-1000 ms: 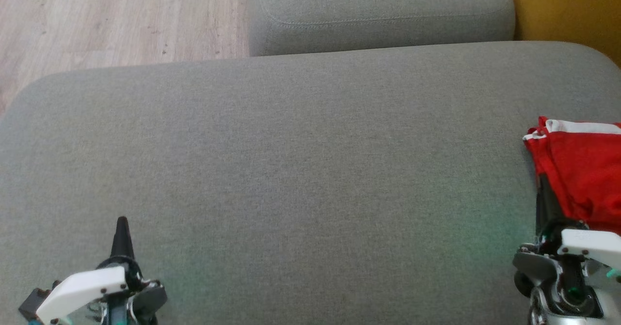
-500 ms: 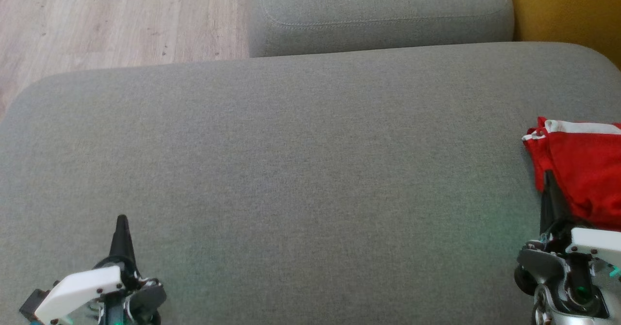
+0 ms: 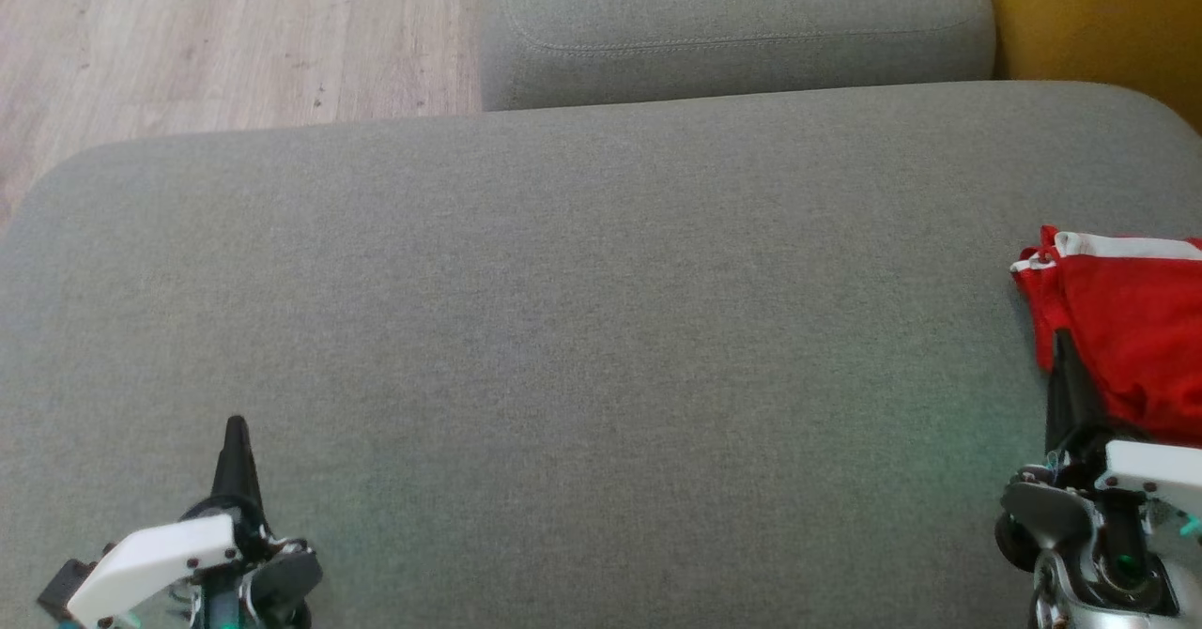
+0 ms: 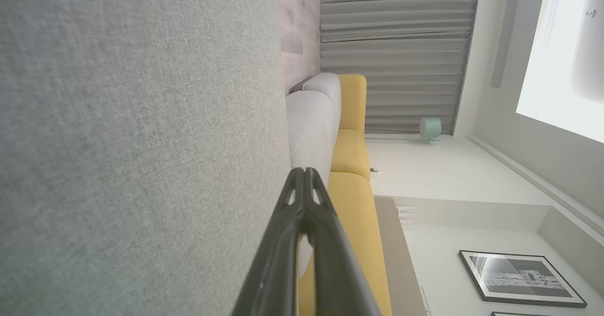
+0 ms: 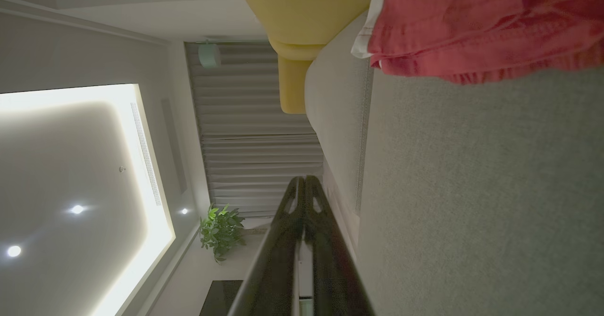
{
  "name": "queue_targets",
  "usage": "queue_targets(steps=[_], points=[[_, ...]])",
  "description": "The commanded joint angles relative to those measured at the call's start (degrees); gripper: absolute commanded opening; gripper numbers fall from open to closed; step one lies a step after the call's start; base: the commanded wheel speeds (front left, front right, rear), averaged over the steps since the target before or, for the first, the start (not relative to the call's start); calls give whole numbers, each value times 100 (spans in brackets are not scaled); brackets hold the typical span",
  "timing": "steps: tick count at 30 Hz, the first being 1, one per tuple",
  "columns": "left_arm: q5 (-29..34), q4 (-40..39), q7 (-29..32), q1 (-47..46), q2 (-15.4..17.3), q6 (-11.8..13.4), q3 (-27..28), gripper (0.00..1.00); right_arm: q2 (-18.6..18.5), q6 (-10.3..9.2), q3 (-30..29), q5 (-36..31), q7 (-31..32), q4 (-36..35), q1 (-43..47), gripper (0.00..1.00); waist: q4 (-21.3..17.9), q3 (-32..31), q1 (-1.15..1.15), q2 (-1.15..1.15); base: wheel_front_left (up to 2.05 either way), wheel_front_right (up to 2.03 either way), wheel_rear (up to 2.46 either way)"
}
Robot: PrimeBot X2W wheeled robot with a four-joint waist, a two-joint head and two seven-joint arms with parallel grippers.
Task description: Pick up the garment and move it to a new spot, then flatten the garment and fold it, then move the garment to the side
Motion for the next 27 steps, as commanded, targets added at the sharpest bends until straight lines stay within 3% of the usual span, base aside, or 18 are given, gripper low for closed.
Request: queue_targets(steps=[1, 27], points=[[-31, -214, 18, -297, 57, -40, 232, 0, -21, -3, 117, 39, 35, -227, -101, 0, 0, 0, 0, 0, 0, 0, 0], [-31, -215, 18, -297, 57, -40, 232, 0, -21, -3, 117, 40, 35, -227, -101, 0, 0, 0, 0, 0, 0, 0, 0]])
